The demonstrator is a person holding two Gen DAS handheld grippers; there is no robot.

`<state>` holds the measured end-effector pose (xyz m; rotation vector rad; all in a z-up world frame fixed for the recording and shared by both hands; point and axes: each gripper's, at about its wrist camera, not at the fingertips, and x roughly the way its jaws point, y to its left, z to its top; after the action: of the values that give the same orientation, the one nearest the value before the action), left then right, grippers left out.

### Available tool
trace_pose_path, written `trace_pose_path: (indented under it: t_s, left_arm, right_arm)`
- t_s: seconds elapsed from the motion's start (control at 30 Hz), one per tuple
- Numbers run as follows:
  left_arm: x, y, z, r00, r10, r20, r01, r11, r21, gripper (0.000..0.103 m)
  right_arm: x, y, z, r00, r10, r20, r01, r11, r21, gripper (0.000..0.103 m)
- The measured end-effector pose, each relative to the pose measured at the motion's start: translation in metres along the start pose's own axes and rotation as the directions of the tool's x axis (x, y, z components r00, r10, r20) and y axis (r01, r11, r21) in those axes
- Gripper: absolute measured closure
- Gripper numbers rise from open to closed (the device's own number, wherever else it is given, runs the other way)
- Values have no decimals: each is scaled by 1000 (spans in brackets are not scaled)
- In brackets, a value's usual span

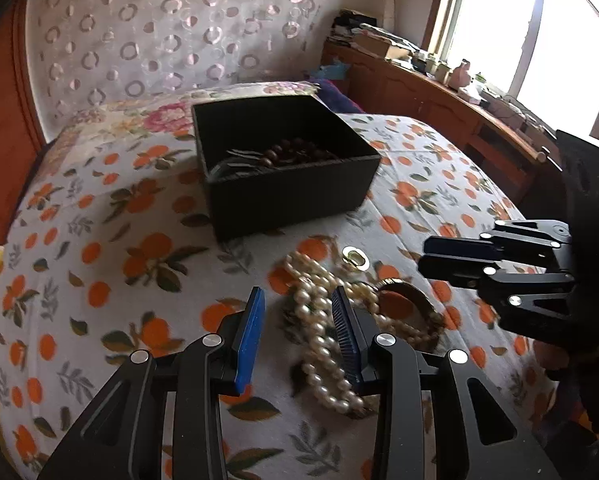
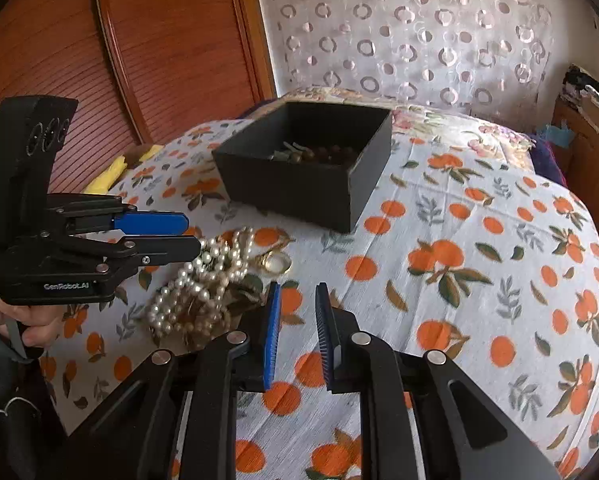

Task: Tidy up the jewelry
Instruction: 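Grasp the pearl necklace with left tool while right tool grasps a gold ring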

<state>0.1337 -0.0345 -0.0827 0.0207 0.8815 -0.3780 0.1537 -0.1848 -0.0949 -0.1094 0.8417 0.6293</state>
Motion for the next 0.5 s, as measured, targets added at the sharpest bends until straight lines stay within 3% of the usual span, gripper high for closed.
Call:
trace_pose_path:
  t_s: [0.27,0.43,0.5]
  left_arm:
    - [10,-4,-7,1000,-12,-27,12,1000,-20,70]
    - [7,-2,-7,999,-28,-26,27,999,-33,90]
    - [7,0,-8,999,-23,-26,22,999,-39,90]
  right_arm:
    - [0,3,-4,1000,11,-6,-11,1000,0,84]
    - [0,2,-2,1000,11,-1,-11,1000,4,83]
    - [-1,3,-2,1000,10,-1,-10,1000,1,83]
